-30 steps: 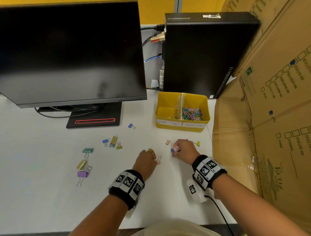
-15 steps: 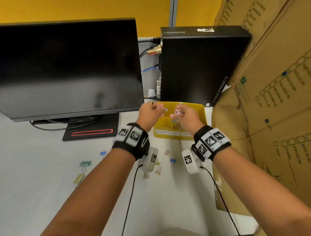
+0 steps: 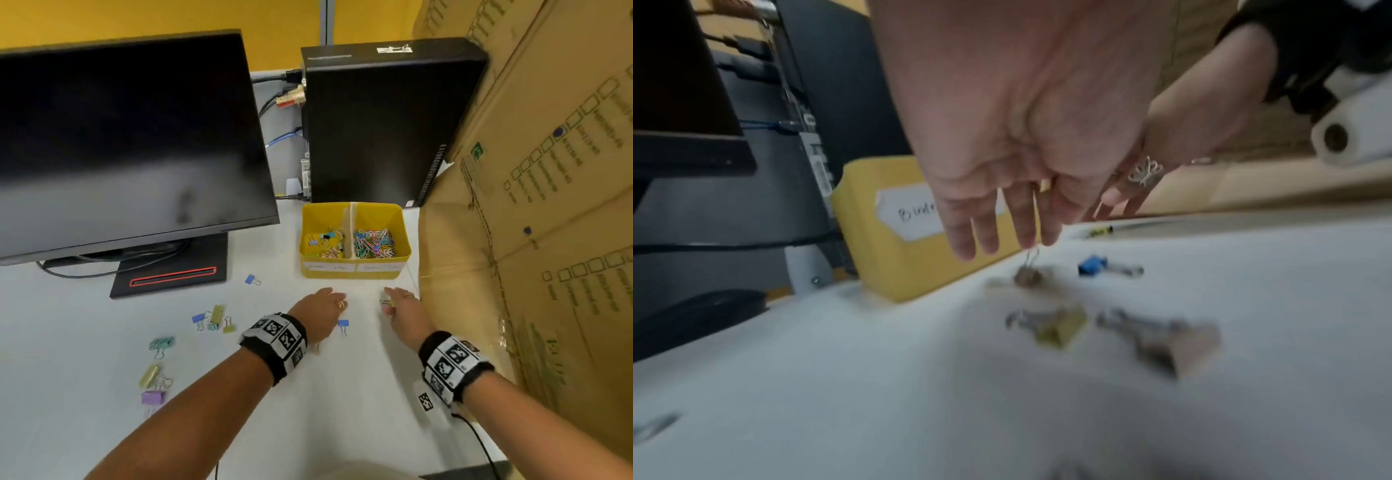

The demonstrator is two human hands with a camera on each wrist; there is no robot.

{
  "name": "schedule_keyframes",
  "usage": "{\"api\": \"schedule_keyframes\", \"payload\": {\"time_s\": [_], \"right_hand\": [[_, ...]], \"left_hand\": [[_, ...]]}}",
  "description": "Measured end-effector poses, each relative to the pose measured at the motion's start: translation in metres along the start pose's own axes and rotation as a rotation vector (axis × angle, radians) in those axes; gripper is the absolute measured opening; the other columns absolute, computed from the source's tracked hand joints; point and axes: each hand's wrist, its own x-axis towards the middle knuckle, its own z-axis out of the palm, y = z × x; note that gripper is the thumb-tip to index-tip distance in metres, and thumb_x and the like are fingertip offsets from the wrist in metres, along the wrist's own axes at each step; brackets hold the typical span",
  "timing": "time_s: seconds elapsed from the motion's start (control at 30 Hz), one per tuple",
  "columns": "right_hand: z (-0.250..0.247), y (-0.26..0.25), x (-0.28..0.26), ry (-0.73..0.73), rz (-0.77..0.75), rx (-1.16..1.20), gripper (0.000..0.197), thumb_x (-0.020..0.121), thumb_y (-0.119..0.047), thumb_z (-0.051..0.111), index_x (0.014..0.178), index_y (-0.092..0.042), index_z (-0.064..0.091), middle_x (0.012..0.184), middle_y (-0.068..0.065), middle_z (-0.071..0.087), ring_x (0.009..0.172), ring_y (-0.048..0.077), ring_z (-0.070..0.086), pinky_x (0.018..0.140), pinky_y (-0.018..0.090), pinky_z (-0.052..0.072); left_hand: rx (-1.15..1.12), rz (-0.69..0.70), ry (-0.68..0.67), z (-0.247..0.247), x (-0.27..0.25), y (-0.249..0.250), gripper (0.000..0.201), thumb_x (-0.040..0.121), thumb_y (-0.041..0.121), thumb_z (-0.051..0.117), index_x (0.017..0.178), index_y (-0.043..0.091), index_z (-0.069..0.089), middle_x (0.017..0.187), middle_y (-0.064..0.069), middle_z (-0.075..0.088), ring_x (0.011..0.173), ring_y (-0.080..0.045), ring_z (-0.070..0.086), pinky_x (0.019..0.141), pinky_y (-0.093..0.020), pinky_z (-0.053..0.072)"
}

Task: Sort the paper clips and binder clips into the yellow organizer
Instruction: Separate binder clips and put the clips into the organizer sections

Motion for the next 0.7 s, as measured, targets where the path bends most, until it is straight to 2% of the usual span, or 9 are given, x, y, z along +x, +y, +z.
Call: {"api": "schedule_keyframes", "payload": {"time_s": [0.07, 0.13, 0.2, 0.27, 0.33, 0.4, 0.5, 0.57, 0.7], "right_hand": [[0.010, -0.011, -0.005, -0.066, -0.056, -0.012, 0.034, 0.094, -0.006, 0.038, 0.126, 0.003, 0.040, 0.126, 0.026, 0.050, 0.122, 0.038, 0.042, 0.104, 0.040, 0.031], [0.023, -0.024, -0.014, -0.132, -0.115, -0.022, 0.044, 0.095, -0.019, 0.040, 0.134, 0.000, 0.031, 0.132, 0.025, 0.045, 0.126, 0.038, 0.037, 0.108, 0.041, 0.028], [0.041, -0.037, -0.020, -0.204, -0.150, -0.089, 0.060, 0.093, -0.036, 0.043, 0.143, -0.012, 0.018, 0.140, 0.024, 0.034, 0.131, 0.038, 0.029, 0.110, 0.042, 0.029], [0.058, -0.051, -0.024, -0.259, -0.193, -0.195, 0.069, 0.089, -0.049, 0.045, 0.144, -0.020, 0.013, 0.144, 0.023, 0.027, 0.132, 0.038, 0.025, 0.107, 0.045, 0.034], [0.066, -0.065, -0.028, -0.302, -0.245, -0.218, 0.075, 0.084, -0.054, 0.050, 0.142, -0.021, 0.016, 0.145, 0.020, 0.024, 0.133, 0.036, 0.022, 0.104, 0.046, 0.037], [0.069, -0.076, -0.031, -0.322, -0.307, -0.254, 0.073, 0.083, -0.048, 0.056, 0.140, -0.019, 0.022, 0.147, 0.020, 0.023, 0.133, 0.037, 0.021, 0.105, 0.045, 0.037], [0.076, -0.078, -0.032, -0.260, -0.342, -0.308, 0.042, 0.089, -0.019, 0.052, 0.129, -0.011, 0.041, 0.141, 0.018, 0.033, 0.128, 0.037, 0.028, 0.097, 0.042, 0.044], [0.081, -0.074, -0.031, -0.180, -0.357, -0.321, 0.024, 0.088, -0.004, 0.046, 0.111, -0.007, 0.052, 0.125, 0.014, 0.048, 0.118, 0.034, 0.038, 0.085, 0.038, 0.050], [0.081, -0.067, -0.027, -0.141, -0.417, -0.338, 0.026, 0.085, 0.006, 0.041, 0.107, -0.002, 0.054, 0.116, 0.016, 0.052, 0.110, 0.032, 0.044, 0.082, 0.038, 0.049]], "left_hand": [[0.020, -0.024, -0.027, 0.014, -0.008, -0.015, 0.046, 0.095, 0.015, 0.040, 0.141, 0.012, 0.032, 0.153, -0.010, 0.024, 0.141, -0.029, 0.024, 0.115, -0.044, 0.027], [0.136, -0.020, -0.038, 0.030, -0.024, -0.036, 0.049, 0.096, 0.035, 0.038, 0.141, 0.016, 0.031, 0.157, -0.003, 0.015, 0.144, -0.025, 0.013, 0.116, -0.045, 0.025], [0.138, -0.059, -0.048, 0.046, -0.043, -0.054, 0.075, 0.086, 0.066, 0.028, 0.145, 0.020, 0.019, 0.158, 0.004, 0.005, 0.146, -0.020, 0.004, 0.118, -0.043, 0.019], [0.088, -0.074, -0.026, 0.058, -0.062, -0.061, 0.089, 0.077, 0.075, 0.027, 0.147, 0.022, 0.010, 0.158, 0.006, -0.001, 0.146, -0.018, 0.001, 0.120, -0.037, 0.016], [0.016, -0.112, 0.057, 0.067, -0.078, -0.057, 0.073, 0.089, 0.052, 0.043, 0.147, 0.023, 0.010, 0.158, 0.007, -0.001, 0.145, -0.016, 0.002, 0.117, -0.030, 0.017], [-0.049, -0.167, 0.144, 0.071, -0.085, -0.051, 0.065, 0.092, 0.034, 0.049, 0.146, 0.021, 0.015, 0.158, 0.005, 0.006, 0.144, -0.018, 0.010, 0.116, -0.028, 0.019], [-0.082, -0.256, 0.213, 0.075, -0.086, -0.041, 0.055, 0.094, 0.023, 0.047, 0.144, 0.019, 0.023, 0.156, -0.001, 0.017, 0.139, -0.023, 0.021, 0.114, -0.027, 0.023], [-0.100, -0.294, 0.270, 0.079, -0.085, -0.035, 0.051, 0.096, 0.013, 0.044, 0.143, 0.018, 0.027, 0.154, -0.003, 0.024, 0.135, -0.021, 0.027, 0.109, -0.023, 0.031], [-0.063, -0.326, 0.296, 0.084, -0.085, -0.028, 0.062, 0.092, -0.003, 0.039, 0.145, 0.021, 0.018, 0.151, -0.005, 0.026, 0.130, -0.024, 0.030, 0.099, -0.024, 0.043]]}}
